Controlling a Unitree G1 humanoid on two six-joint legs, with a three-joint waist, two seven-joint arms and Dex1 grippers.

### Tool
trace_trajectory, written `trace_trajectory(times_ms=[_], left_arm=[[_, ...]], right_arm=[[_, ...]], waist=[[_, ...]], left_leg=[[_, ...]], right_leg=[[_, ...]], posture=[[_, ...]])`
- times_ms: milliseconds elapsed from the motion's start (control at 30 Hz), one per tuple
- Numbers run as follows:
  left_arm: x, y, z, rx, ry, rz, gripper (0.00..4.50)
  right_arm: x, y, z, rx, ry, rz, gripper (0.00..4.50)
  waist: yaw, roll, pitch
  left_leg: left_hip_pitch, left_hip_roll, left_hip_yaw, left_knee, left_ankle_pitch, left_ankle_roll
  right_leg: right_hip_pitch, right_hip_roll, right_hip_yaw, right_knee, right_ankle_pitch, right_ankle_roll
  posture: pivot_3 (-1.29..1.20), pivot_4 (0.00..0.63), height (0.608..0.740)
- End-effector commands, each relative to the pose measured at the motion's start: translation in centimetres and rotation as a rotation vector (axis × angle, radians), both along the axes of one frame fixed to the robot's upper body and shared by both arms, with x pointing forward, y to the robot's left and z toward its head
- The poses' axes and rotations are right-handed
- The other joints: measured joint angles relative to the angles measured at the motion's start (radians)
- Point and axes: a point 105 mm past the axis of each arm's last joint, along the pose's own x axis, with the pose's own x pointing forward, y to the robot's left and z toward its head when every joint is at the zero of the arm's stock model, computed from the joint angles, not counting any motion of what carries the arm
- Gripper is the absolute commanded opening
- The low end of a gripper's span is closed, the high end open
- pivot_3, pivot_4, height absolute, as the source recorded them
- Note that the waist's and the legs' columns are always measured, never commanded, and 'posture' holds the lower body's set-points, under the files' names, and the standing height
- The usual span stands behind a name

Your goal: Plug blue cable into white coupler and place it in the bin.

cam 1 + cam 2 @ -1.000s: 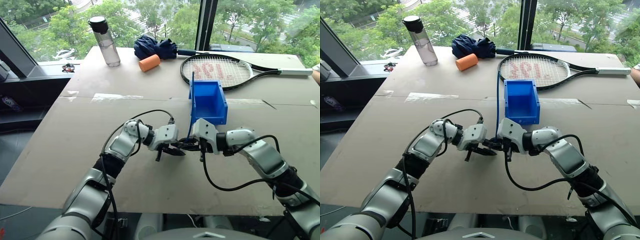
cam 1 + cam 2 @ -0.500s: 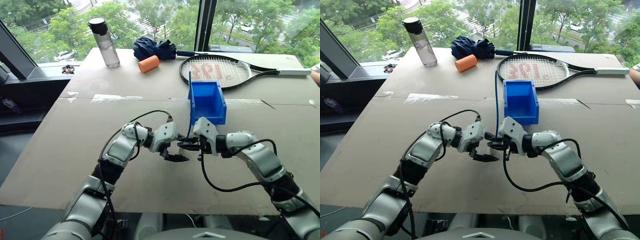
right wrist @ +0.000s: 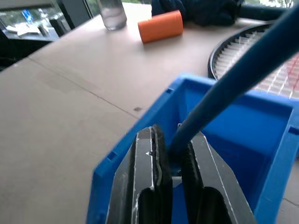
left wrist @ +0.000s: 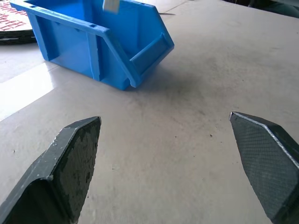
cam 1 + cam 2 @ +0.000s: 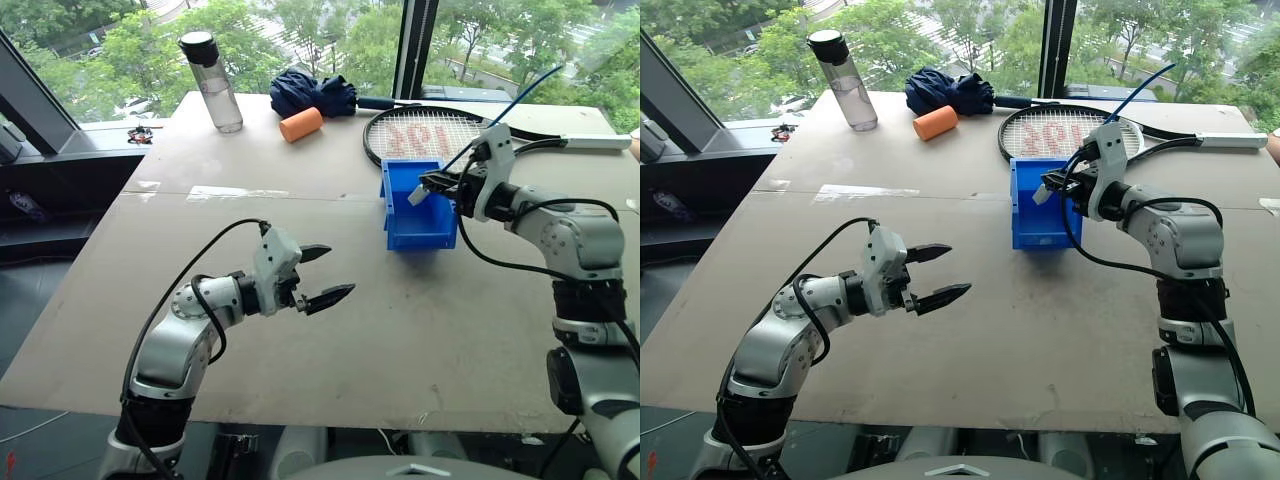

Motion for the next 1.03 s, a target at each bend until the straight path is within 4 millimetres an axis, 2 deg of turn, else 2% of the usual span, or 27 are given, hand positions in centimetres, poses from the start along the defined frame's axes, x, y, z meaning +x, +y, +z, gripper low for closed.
trace_trajectory(times_ms=[33, 133, 233, 300, 567, 667, 733, 800, 933, 1033], left_arm=[[-0.3, -0.6, 1.3, -0.016, -0.058, 0.007, 4.5], [-0.5, -0.4, 1.7, -0.045, -0.055, 0.036, 4.5], [-0.9, -0.3, 2.1, -0.076, -0.05, 0.049, 4.5], [-1.1, -0.3, 2.3, -0.085, -0.044, 0.051, 4.5], [-2.0, 0.4, 2.5, -0.101, -0.009, 0.038, 4.5], [-3.0, 1.5, 2.1, -0.094, 0.031, 0.043, 4.5], [-3.7, 2.1, 1.8, -0.081, 0.05, 0.049, 4.5], [-4.7, 3.0, 1.3, -0.058, 0.075, 0.062, 4.5], [-7.2, 6.0, 0.2, 0.002, 0.152, 0.104, 4.5], [-8.0, 6.7, -0.3, 0.025, 0.184, 0.104, 4.5]], right_arm=[[1.3, -0.1, 0.3, -0.022, -0.032, 0.005, 1.34], [1.2, -0.5, 1.9, 0.035, -0.092, -0.007, 2.68], [-1.1, -0.9, 3.7, 0.088, -0.171, 0.065, 3.85], [-3.2, -1.5, 4.6, 0.076, -0.24, 0.097, 3.85], [-9.8, -4.5, 5.3, -0.026, -0.37, 0.11, 3.85], [-12.6, -6.6, 4.1, -0.194, -0.423, 0.062, 3.85], [-14.1, -7.4, 3.8, -0.207, -0.474, 0.051, 3.85], [-15.7, -8.7, 3.0, -0.234, -0.455, 0.032, 3.85], [-20.3, -12.2, 0.0, -0.336, -0.402, 0.005, 3.85], [-22.1, -13.6, -1.8, -0.369, -0.351, -0.006, 3.85]], waist=[[0.0, 0.0, 0.0], [0.0, 0.0, 0.0], [0.004, 0.0, 0.0], [0.009, 0.0, 0.0], [0.0, 0.001, 0.001], [0.002, -0.001, 0.0], [0.004, -0.001, 0.0], [0.005, -0.001, 0.001], [0.006, -0.003, 0.001], [0.006, -0.003, 0.001]], left_leg=[[0.0, 0.0, 0.0, -0.001, 0.0, 0.0], [0.0, 0.0, 0.0, -0.003, 0.0, 0.0], [-0.001, 0.001, 0.0, -0.003, 0.0, 0.0], [-0.001, 0.001, -0.002, -0.003, 0.0, 0.0], [0.001, 0.0, -0.001, -0.003, 0.0, 0.0], [0.001, 0.001, -0.001, -0.004, 0.0, 0.0], [0.001, 0.001, -0.001, -0.005, 0.0, 0.0], [0.001, 0.001, 0.0, -0.005, 0.0, 0.0], [0.003, 0.003, 0.001, -0.005, 0.0, 0.0], [0.003, 0.005, 0.002, -0.005, 0.0, 0.0]], right_leg=[[0.0, 0.0, 0.0, 0.0, 0.0, 0.0], [-0.001, 0.0, 0.0, 0.0, 0.0, 0.0], [-0.001, 0.0, 0.0, -0.001, 0.0, 0.0], [-0.001, -0.001, -0.001, -0.001, 0.0, 0.0], [0.001, -0.001, 0.0, -0.001, 0.0, 0.0], [0.001, 0.0, 0.0, -0.002, -0.001, 0.0], [0.001, 0.0, -0.001, -0.002, -0.001, 0.001], [0.001, 0.0, 0.0, -0.002, -0.002, 0.001], [0.001, -0.001, 0.001, -0.003, -0.005, -0.001], [0.002, -0.002, 0.001, -0.003, -0.007, 0.001]], posture=[[0.0, 0.15, 0.74], [0.0, 0.15, 0.74], [0.0, 0.15, 0.74], [0.0, 0.15, 0.74], [0.0, 0.15, 0.74], [0.0, 0.15, 0.74], [0.0, 0.15, 0.74], [0.0, 0.15, 0.74], [0.0, 0.15, 0.74], [0.0, 0.15, 0.74]])
